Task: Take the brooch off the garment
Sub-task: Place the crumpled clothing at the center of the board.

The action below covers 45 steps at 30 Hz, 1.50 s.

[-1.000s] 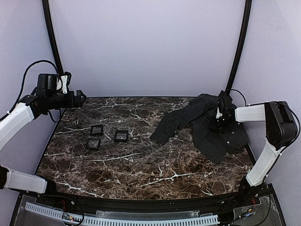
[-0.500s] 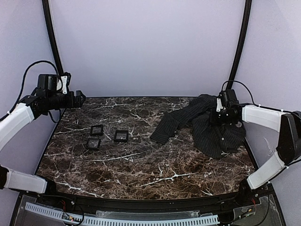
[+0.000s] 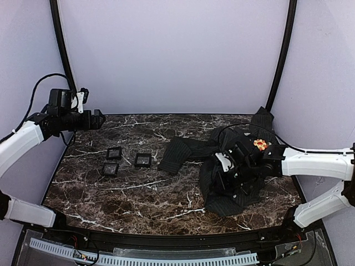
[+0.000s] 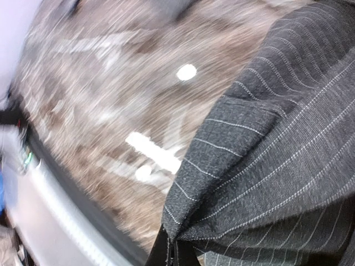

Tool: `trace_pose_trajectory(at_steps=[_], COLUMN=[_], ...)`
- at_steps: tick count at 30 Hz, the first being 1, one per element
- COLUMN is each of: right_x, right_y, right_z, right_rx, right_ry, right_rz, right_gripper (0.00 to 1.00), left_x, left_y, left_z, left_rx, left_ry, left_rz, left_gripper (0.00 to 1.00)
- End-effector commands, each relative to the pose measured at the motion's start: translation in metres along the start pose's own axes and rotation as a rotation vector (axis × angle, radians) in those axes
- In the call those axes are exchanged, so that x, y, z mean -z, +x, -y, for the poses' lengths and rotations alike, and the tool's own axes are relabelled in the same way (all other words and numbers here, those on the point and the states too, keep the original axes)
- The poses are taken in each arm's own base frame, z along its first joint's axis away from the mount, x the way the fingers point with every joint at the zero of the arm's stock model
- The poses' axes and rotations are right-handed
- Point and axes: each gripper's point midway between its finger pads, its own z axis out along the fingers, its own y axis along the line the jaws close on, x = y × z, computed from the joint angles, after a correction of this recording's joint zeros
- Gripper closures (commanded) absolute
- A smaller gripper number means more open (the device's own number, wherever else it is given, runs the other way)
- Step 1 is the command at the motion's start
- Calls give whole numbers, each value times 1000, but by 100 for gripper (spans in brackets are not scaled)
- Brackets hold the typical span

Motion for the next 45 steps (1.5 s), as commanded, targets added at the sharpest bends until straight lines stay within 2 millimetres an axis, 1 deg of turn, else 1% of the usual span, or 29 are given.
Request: trace_pose_trajectory(at_steps=[1,5,7,8,11,13,15,18,21,24,25,26,27,28,29,30,32,34,35,36,37,38,39,40,41,42,43,44,45], right_x=[-9,-15,-15,-14,-3,8,21,39,52,64,69,71,74,77,80,81,84,86,86,86,88,88,88,87,86,86,85,86,87], right_y=[36,59,62,61,44,25,7,-22,-44,-61,-67,-72,-77,-81,-86,-90,-99,-108,-113,-118,-123,-127,-131,-135,-137,-139,-140,-140,-140], right_z=[-63,-116,-137,-144,-150,-144,-136,-104,-57,-8,10,19,30,43,59,74,105,132,146,159,172,186,200,212,223,235,245,257,266], right_rx=[-6,98,150,167,198,212,219,174,98,29,-9,-22,-36,-53,-78,-101,-146,-176,-191,-205,-227,-253,-281,-303,-325,-343,-354,-370,-385], right_ry=[-186,-288,-318,-322,-296,-224,-153,-5,135,249,279,283,301,327,358,381,426,456,469,477,483,488,485,473,472,480,493,508,520], right_rz=[-87,-134,-138,-132,-68,7,81,178,232,288,305,323,342,359,373,383,405,429,438,449,460,468,475,479,478,476,472,469,468], right_gripper=[100,100,100,95,51,30,18,10,10,8,8,7,5,3,2,2,2,3,4,4,5,5,5,6,8,8,8,9,9], left_x=[-7,-12,-14,-14,-14,-14,-12,-8,-5,1,1,7,7,13,14,18,23,30,35,38,43,46,48,49,49,55,50,54,49], left_y=[10,17,20,20,22,23,23,21,26,42,55,56,70,71,86,88,107,124,134,139,148,150,165,167,184,186,199,199,209], left_z=[17,31,38,40,48,51,54,60,71,85,92,96,105,111,123,128,148,172,190,198,216,227,241,251,262,276,282,293,299], left_rx=[-33,-61,-71,-75,-94,-106,-114,-77,-9,68,76,123,164,185,214,228,257,266,263,259,246,244,221,215,188,169,142,123,93], left_ry=[56,100,121,128,150,158,159,167,201,219,234,246,271,300,334,351,393,441,484,501,545,574,596,619,627,657,650,671,665], left_rz=[-25,-45,-52,-54,-57,-57,-56,-53,-59,-82,-99,-90,-108,-97,-116,-111,-143,-180,-204,-212,-231,-230,-273,-283,-329,-338,-372,-381,-408], left_gripper=[0,0,0,0,0,0,0,0,0,0,0,0,0,0,0,0,0,0,0,0,0,0,0,0,0,0,0,0,0])
